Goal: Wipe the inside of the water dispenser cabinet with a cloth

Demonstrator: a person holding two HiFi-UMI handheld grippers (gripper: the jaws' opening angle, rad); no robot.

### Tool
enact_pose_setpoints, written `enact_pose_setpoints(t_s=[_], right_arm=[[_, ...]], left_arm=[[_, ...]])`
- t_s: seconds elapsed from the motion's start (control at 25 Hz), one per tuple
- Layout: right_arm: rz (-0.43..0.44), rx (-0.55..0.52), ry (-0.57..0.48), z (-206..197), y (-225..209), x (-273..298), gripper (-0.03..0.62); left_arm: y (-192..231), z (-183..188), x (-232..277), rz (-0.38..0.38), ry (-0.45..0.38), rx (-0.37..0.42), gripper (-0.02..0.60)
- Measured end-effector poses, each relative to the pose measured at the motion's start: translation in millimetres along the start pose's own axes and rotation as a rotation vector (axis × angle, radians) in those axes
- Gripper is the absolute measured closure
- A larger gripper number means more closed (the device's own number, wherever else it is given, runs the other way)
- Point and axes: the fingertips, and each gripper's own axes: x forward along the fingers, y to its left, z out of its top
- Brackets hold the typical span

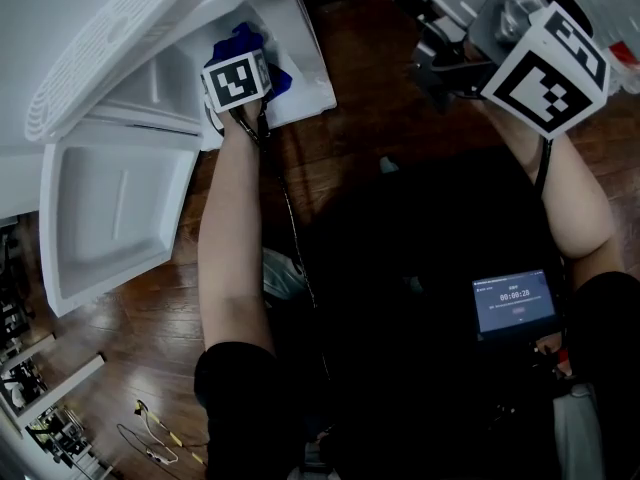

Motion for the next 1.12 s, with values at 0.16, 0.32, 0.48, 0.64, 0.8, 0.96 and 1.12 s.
enact_pose_setpoints(t_s=[0.16,0.32,0.48,0.64,0.8,0.96,1.12], right_arm=[[-0.007,0.011,-0.007,3,-3,1,0.537],[-0.027,0.02,0.004,-5,-11,-2,0.537],[-0.019,0.003,0.012,-6,-12,-1,0.537],[-0.023,-0.01,0.003,-5,-12,-3,0.539],[-0.017,-0.004,-0.003,-6,-11,-3,0.539],[-0.016,-0.002,-0.014,0,-11,-2,0.542],[-0.023,0.007,-0.002,-3,-10,-3,0.542]], left_arm=[[29,5,12,0.05,0.024,-0.027,0.42],[13,-10,12,0.011,0.058,-0.01,0.42],[-43,-27,-21,-0.191,0.091,0.018,0.42],[-77,-50,-56,-0.352,0.142,-0.088,0.42],[-36,-27,-89,-0.276,0.039,-0.119,0.42],[13,37,-105,-0.064,-0.187,-0.025,0.42],[5,32,-45,-0.054,-0.162,-0.043,0.42]])
